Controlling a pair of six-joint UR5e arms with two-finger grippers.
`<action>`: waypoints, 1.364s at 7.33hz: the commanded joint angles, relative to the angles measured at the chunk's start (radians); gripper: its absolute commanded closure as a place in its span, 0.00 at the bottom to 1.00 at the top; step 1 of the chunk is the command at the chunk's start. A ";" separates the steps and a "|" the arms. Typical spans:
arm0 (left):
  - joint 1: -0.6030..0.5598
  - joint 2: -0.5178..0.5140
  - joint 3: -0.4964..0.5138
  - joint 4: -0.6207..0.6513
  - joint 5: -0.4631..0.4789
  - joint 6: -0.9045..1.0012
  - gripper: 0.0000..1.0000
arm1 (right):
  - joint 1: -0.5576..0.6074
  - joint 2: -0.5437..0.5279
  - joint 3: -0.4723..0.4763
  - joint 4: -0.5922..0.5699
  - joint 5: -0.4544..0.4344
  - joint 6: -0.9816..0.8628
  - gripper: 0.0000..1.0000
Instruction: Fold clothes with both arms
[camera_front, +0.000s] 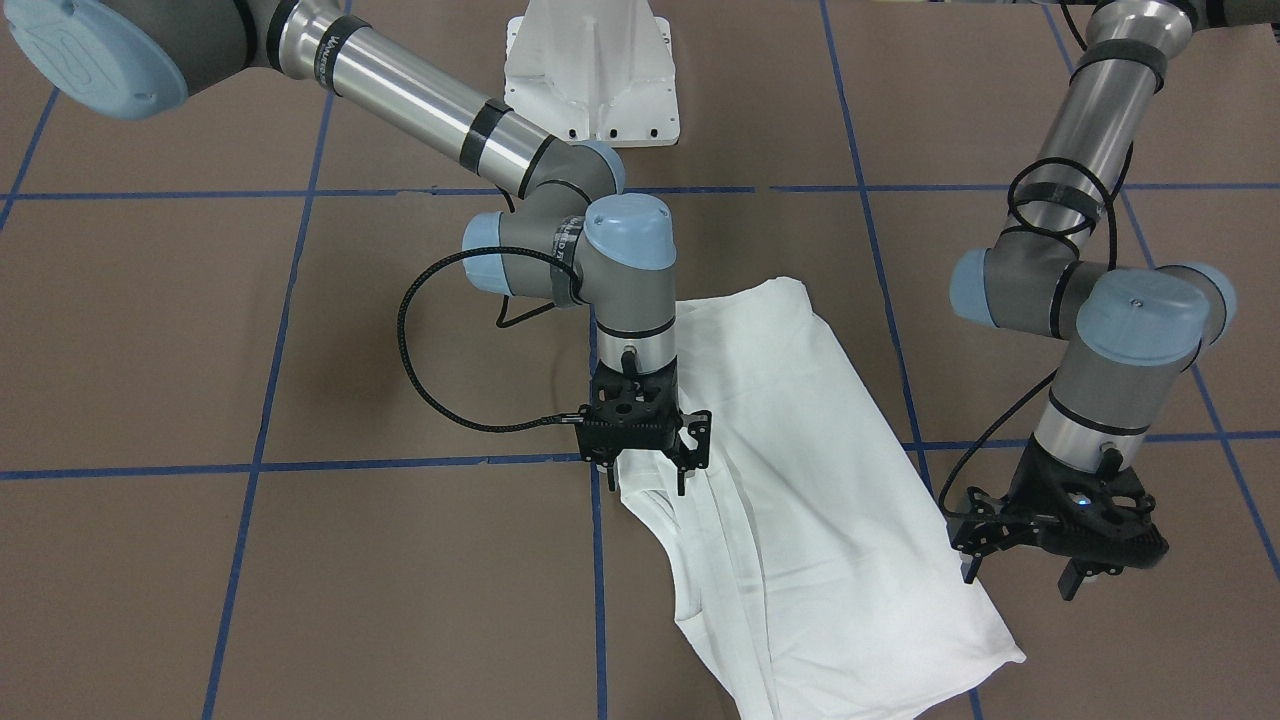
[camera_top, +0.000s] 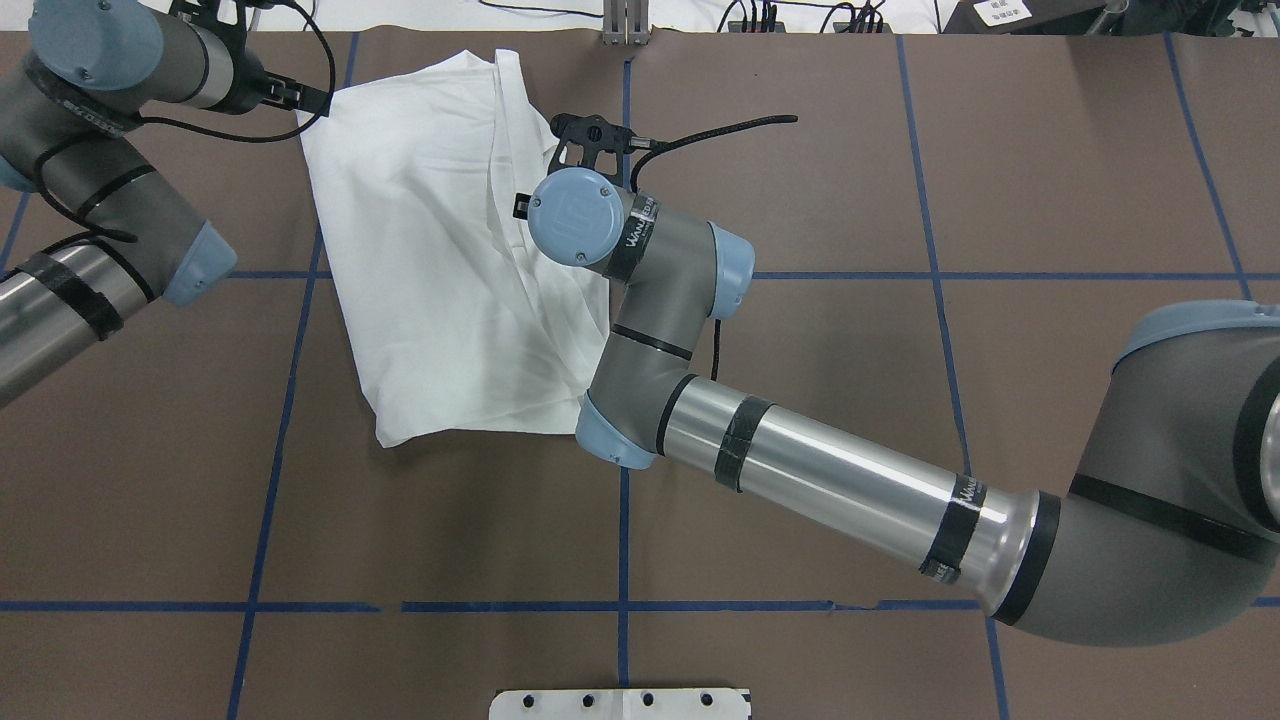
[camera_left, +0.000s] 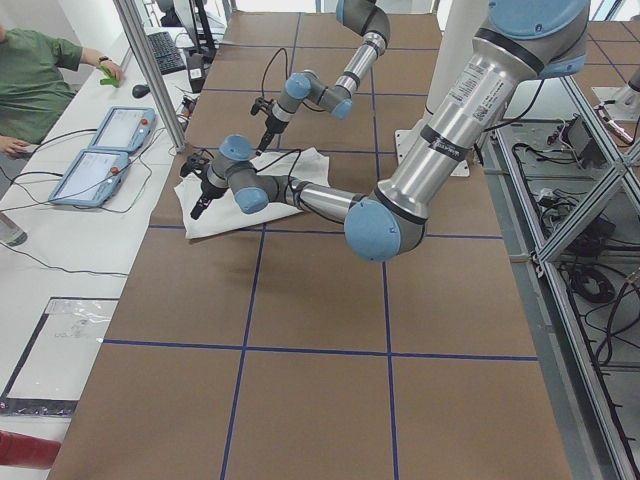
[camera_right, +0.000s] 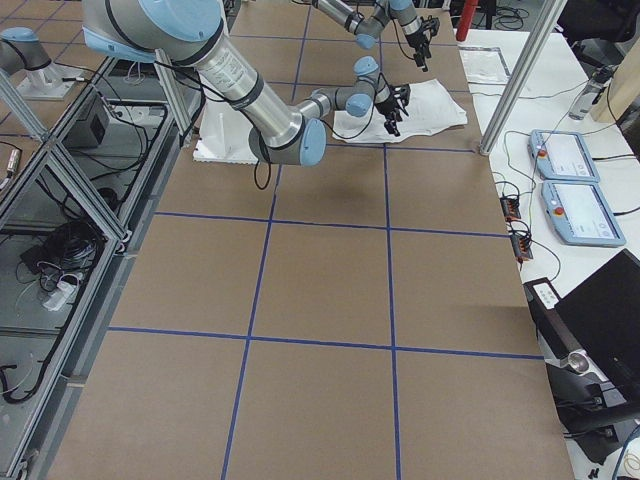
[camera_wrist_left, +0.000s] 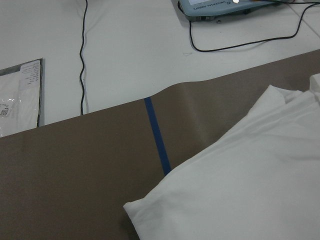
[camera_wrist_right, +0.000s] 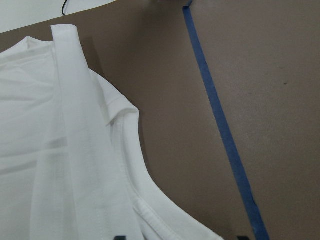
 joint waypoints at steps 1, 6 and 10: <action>0.000 0.008 -0.009 0.000 0.001 0.000 0.00 | -0.008 0.004 -0.038 0.007 -0.024 -0.009 0.27; 0.000 0.016 -0.020 0.000 0.000 -0.002 0.00 | -0.026 -0.002 -0.041 -0.013 -0.039 -0.041 0.46; 0.000 0.016 -0.020 0.000 0.000 -0.002 0.00 | -0.022 0.015 0.004 -0.106 -0.034 -0.066 1.00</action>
